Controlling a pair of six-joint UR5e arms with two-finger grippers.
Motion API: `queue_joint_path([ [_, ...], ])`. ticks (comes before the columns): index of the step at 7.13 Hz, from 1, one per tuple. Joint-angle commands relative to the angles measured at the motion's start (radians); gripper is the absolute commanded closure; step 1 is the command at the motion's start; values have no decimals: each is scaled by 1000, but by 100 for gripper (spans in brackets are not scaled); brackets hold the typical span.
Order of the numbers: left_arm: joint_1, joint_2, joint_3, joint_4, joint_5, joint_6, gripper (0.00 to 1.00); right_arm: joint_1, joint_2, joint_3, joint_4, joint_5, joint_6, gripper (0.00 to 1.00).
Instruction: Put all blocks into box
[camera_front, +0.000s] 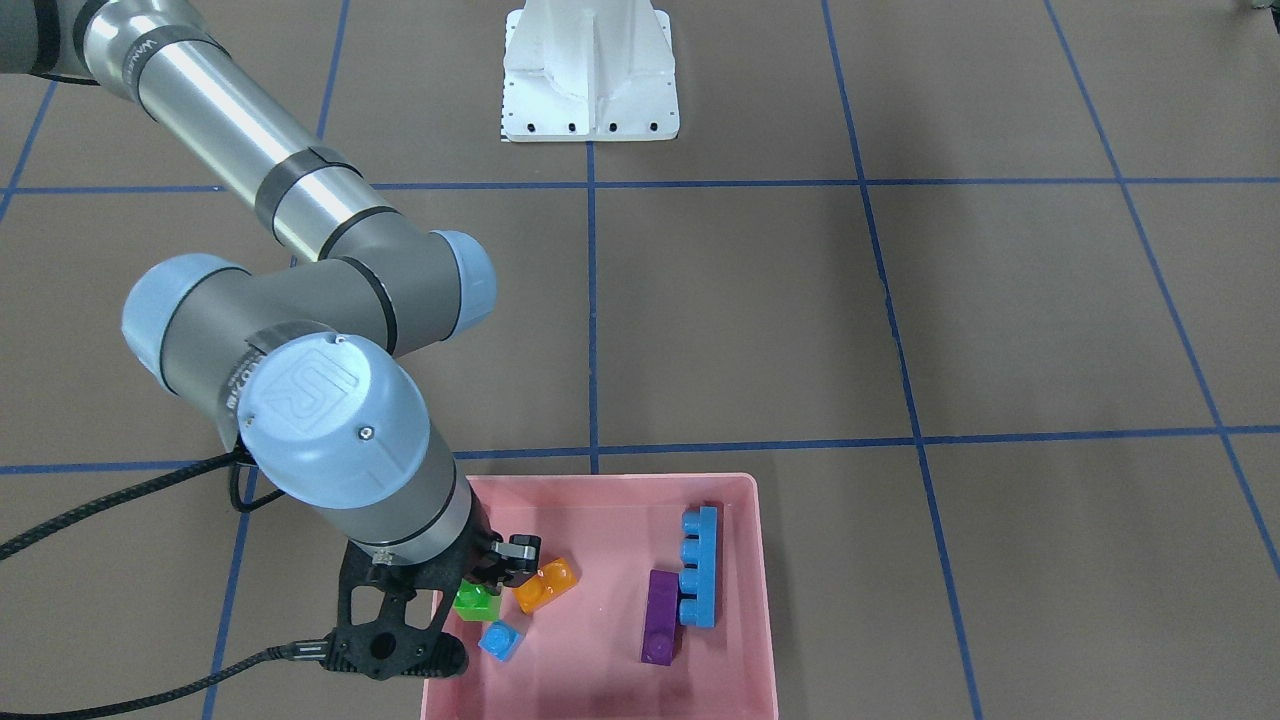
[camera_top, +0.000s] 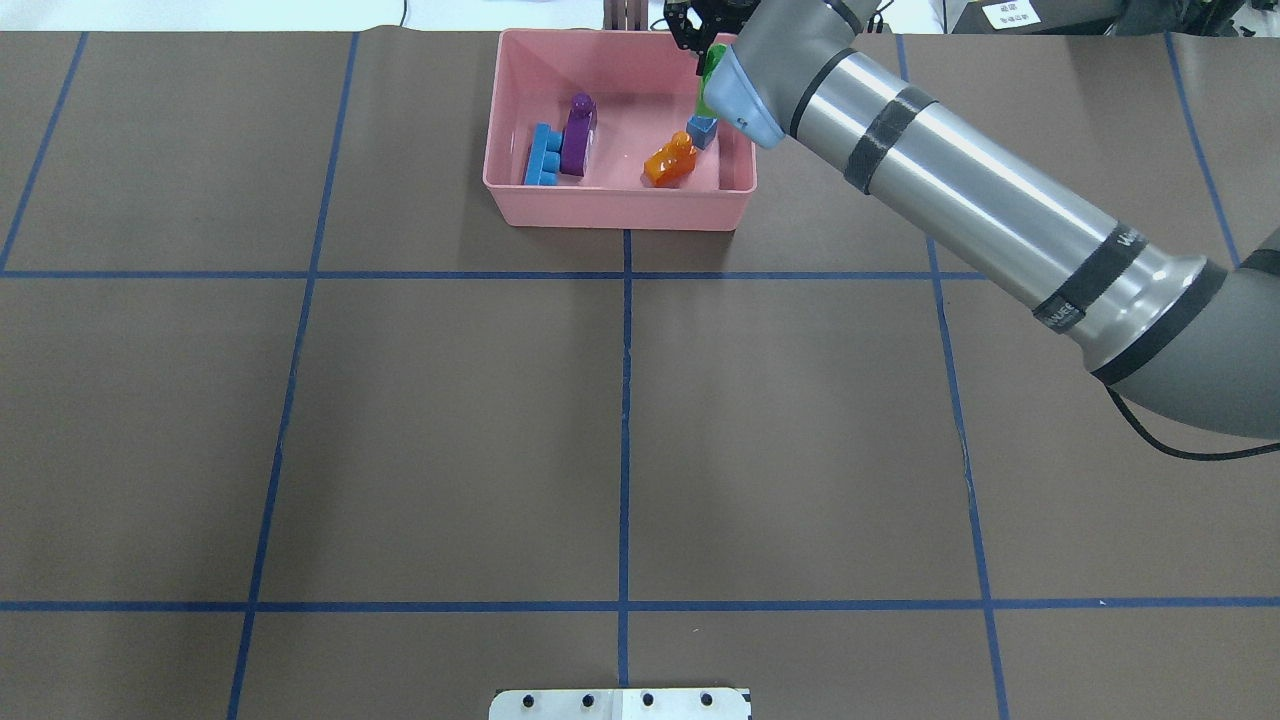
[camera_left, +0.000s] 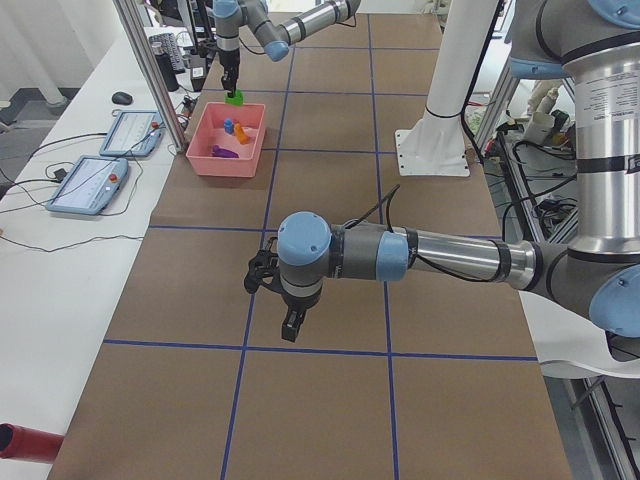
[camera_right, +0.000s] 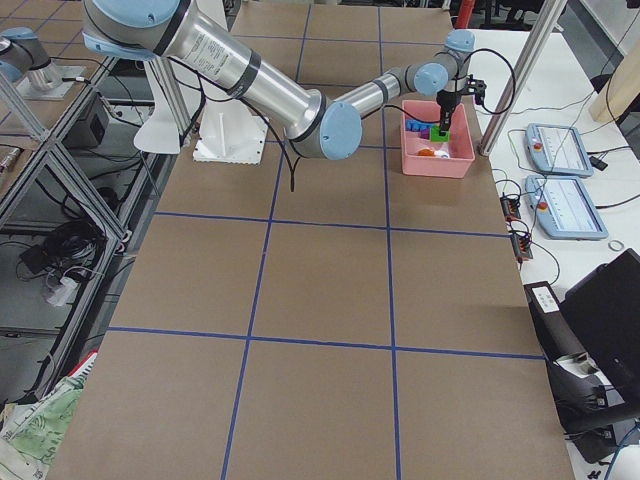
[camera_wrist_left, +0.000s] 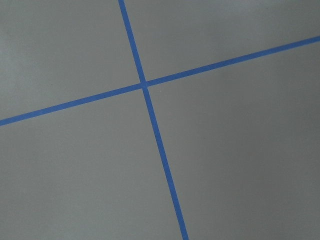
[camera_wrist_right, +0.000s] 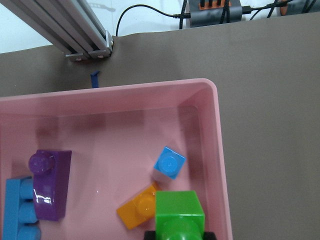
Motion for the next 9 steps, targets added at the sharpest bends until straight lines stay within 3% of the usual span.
queue_joint_path([
  [1, 0, -1, 3, 0, 0, 0, 0, -48, 59, -95, 43, -80, 8, 100],
  [5, 0, -1, 3, 0, 0, 0, 0, -120, 82, -126, 154, -160, 136, 100],
  [6, 0, -1, 3, 0, 0, 0, 0, -129, 83, -126, 154, -162, 136, 10],
  [7, 0, -1, 3, 0, 0, 0, 0, -131, 92, -126, 149, -159, 143, 1],
  [9, 0, -1, 4, -2, 0, 0, 0, -127, 89, -126, 143, -148, 140, 1],
])
